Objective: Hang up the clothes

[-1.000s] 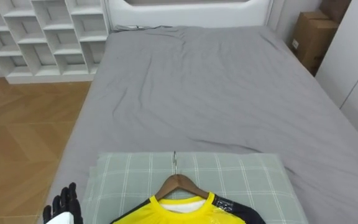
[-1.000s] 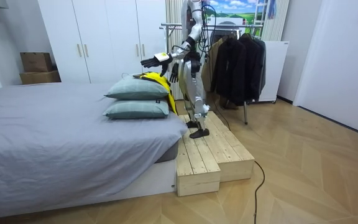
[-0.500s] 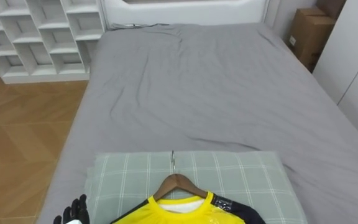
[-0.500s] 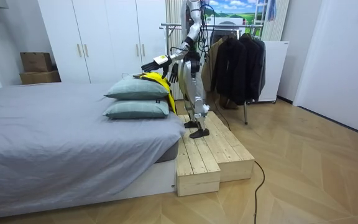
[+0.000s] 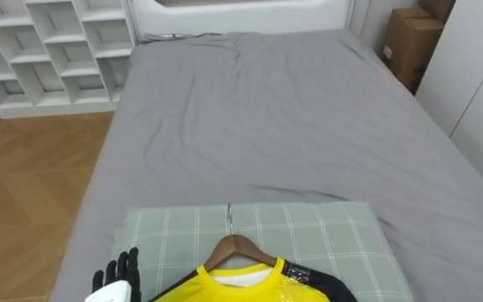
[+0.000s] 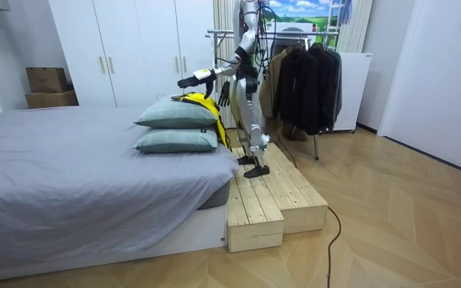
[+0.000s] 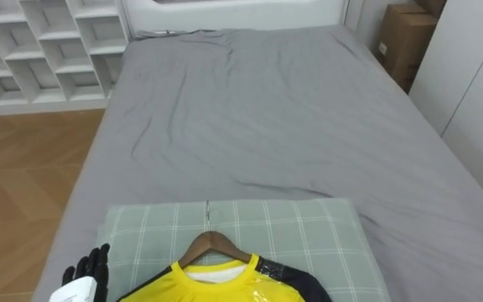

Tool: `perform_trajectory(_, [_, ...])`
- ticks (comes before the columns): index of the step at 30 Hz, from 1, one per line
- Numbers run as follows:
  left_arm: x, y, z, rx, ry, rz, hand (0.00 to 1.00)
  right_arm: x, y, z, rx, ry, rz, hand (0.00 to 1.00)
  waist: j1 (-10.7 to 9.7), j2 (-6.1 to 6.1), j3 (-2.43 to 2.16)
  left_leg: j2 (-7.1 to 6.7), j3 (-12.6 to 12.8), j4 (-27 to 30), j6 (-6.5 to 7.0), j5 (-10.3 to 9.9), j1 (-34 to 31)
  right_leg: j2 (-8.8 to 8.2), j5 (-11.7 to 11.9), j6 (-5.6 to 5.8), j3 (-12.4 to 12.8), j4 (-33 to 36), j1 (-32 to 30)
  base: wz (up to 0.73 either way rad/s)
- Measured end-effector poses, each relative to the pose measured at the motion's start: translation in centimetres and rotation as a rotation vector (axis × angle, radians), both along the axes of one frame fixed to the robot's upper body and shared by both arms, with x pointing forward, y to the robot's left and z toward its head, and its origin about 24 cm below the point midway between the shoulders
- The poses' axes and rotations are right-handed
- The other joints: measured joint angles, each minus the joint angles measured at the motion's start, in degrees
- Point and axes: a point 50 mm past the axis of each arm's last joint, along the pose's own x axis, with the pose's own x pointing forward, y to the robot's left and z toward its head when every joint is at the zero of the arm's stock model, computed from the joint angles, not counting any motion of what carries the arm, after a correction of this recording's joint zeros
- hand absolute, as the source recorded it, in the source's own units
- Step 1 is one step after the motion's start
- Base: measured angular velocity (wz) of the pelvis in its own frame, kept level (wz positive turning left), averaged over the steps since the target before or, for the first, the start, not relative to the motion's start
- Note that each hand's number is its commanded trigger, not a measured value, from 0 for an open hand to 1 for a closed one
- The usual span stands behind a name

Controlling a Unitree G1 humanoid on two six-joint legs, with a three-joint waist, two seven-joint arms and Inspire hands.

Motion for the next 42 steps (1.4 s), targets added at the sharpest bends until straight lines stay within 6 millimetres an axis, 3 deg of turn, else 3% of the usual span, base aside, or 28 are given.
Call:
perform_trajectory(7, [0.1,-0.1,0.0,0.003,-0.002,-0.004,0.0,0.1,0.0,0.0,-0.01,-0.003,0.004,0.0,-1.1,0.05,-0.22,0.01,-0.1,0.0,0.0,0.0,-0.68,-0.18,0.04,-0.05,-0.01,0.21,-0.85,0.0])
perform_trajectory(28, [1.3,-0.1,0.3,0.068,-0.001,-0.021,0.0,0.1,0.1,0.0,-0.041,-0.01,0.008,0.0,-1.49,-0.6,0.21,0.05,-0.04,-0.02,0.0,0.0,-1.07,-0.22,0.11,-0.11,0.37,0.0,-1.0,0.0])
perform_trajectory(42, [2.7,-1.2,0.2,0.078,0.016,-0.072,0.0,0.9,0.3,0.1,-0.067,-0.022,0.039,0.0,-2.82,-0.62,0.02,0.07,0.02,0.0,0.0,0.02,-3.38,-0.26,0.31,-0.11,0.49,0.23,-3.5,0.0])
